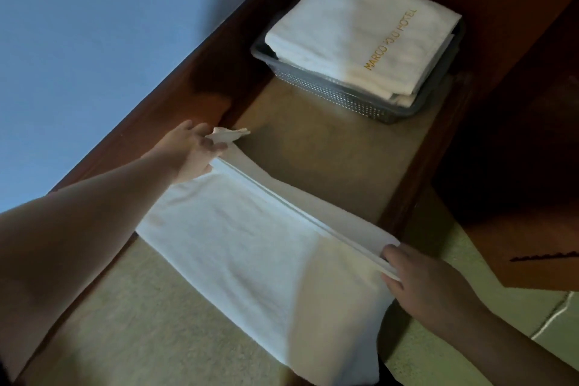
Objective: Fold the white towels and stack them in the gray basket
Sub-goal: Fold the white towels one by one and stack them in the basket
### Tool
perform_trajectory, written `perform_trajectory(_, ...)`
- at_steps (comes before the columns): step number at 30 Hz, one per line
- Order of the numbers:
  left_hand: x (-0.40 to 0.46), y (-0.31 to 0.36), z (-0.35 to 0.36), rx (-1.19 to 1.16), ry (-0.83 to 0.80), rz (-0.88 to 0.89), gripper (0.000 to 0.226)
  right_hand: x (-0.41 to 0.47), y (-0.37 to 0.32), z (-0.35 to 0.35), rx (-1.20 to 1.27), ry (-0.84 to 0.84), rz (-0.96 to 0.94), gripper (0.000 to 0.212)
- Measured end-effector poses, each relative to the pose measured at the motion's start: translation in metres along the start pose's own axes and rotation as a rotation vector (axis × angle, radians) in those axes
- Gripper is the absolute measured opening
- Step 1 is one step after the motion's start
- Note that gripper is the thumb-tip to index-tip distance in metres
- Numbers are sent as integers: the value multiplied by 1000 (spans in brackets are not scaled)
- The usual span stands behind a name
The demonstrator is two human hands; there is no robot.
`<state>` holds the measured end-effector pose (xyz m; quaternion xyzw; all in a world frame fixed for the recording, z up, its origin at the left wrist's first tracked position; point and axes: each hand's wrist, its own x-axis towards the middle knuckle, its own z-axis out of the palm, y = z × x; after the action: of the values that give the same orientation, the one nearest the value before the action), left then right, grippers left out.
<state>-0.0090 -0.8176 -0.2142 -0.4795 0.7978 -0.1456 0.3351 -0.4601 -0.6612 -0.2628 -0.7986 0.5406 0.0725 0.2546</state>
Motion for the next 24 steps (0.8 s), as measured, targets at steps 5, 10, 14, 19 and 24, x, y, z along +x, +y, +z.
perform_trajectory(5,-82,0,32,-17,-46,-138,50,-43,-46,23,-42,-53,-20,13)
perform_trajectory(10,-148,17,66,-149,-93,-295,47,-77,-80,58,-85,-162,-96,36)
perform_trajectory(14,-173,57,99,-572,-195,-583,39,-85,-87,94,-75,-260,-126,47)
perform_trajectory(19,-165,97,119,-1212,-337,-885,65,-89,-87,118,-135,-368,-88,56)
perform_trajectory(24,-131,101,111,-1721,-101,-1427,74,-98,-87,125,-122,-309,-77,59)
